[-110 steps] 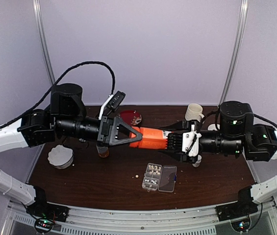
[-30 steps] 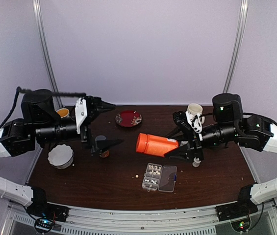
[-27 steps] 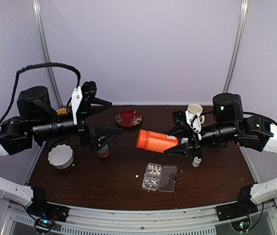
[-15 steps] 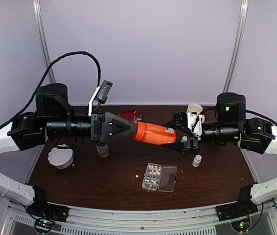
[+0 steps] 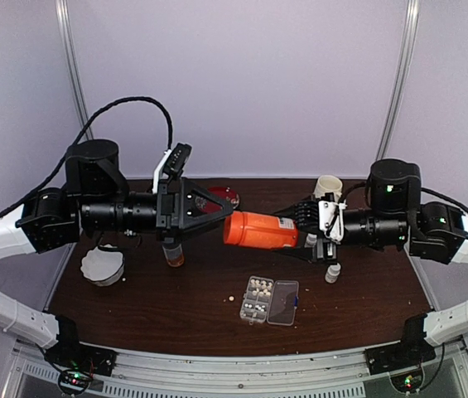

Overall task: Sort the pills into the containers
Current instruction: Screw the lid of the pill bottle onto the pill bottle.

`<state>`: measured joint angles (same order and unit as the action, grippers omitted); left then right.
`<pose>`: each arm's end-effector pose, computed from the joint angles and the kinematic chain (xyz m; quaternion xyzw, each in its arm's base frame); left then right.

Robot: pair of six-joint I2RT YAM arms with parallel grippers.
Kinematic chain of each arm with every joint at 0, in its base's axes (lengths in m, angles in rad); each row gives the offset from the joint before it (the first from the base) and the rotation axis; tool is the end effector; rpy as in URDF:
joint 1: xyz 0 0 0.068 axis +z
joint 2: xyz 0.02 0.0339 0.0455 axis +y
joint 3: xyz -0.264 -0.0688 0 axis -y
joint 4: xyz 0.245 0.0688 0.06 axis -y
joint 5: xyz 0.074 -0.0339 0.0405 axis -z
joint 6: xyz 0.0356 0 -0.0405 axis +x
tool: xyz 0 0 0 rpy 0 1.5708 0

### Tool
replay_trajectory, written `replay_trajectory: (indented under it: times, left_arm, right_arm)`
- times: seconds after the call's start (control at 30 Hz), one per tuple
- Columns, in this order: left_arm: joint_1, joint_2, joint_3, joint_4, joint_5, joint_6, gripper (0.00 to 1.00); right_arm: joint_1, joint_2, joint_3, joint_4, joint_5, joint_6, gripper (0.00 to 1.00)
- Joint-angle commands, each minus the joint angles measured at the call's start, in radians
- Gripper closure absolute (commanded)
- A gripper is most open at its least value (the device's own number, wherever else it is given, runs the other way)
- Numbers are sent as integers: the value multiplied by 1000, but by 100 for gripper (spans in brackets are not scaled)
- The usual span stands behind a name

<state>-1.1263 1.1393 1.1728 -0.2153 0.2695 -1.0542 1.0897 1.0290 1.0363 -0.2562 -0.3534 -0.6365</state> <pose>0.1028 -0.2379 0.4019 0.1134 0.7578 -0.6101 0.2016 0.0967 0.2118 0.3750 -0.6607 0.4232 0.2710 0.5577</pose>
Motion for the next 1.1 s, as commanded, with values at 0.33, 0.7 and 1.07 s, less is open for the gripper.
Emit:
replay_trajectory:
  times: [0.33,0.7,1.07]
  left_arm:
    - [5,15,4,-9,34,-12,13]
    - [5,18,-5,-24,35,-12,11]
    - [6,22,1,-30,48,7,47]
  right_arm:
    - [25,40,45,37,22,-2,100]
    - [29,36,38,54,34,6,100]
    - [30,63,57,35,43,11,100]
